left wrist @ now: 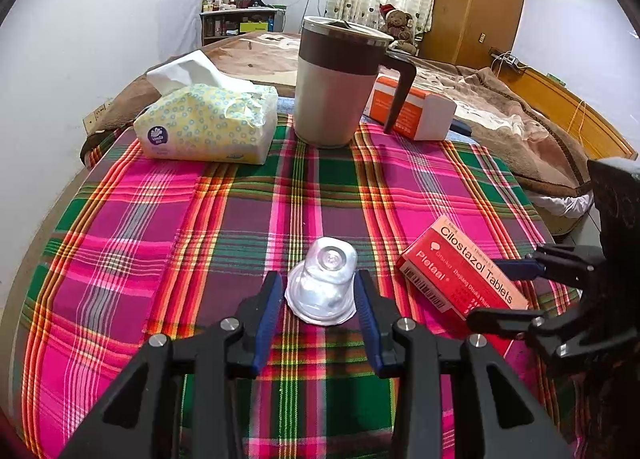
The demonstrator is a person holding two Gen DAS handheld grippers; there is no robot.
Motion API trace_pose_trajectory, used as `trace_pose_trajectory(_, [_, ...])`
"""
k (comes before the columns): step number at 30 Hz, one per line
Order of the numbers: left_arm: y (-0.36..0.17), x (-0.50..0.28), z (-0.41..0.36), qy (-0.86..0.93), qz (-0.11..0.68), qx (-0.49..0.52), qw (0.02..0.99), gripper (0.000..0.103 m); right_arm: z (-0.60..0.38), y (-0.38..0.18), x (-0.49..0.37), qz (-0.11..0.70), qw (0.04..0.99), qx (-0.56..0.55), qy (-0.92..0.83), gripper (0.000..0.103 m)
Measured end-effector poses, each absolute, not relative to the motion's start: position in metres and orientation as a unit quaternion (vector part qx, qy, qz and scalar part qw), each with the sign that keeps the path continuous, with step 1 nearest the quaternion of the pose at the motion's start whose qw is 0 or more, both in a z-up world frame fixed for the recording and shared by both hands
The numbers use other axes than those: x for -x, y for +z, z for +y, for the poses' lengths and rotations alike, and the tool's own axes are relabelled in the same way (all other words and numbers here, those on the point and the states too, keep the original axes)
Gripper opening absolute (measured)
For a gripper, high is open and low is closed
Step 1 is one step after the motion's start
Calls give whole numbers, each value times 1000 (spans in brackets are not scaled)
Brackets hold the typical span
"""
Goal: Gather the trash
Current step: 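Grasp the second clear plastic cup with the left tool while the right tool grasps the Cilostazol Tablets box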
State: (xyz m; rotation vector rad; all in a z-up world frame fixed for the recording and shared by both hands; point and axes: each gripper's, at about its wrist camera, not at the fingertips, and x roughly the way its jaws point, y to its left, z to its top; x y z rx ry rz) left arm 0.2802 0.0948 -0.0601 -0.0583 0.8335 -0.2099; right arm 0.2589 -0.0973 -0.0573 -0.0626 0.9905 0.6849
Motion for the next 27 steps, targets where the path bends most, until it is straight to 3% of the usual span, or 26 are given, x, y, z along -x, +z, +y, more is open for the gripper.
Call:
trace_pose_trajectory(12, [-60, -278, 100, -104, 402, 40, 909, 39, -62, -56, -255, 452, 849, 126, 243, 65])
trace_pose_trajectory(25, [-60, -276, 106, -101, 401, 44, 910, 39, -56, -45, -250, 411, 873, 80, 248, 65])
trace_pose_trajectory(26, [-60, -275, 104, -104, 400, 42, 910, 39, -55, -43, -246, 411, 873, 78, 250, 58])
trace_pose_trajectory(27, [-59, -275, 104, -106, 398, 42, 910, 39, -53, -43, -245, 407, 875, 78, 252, 38])
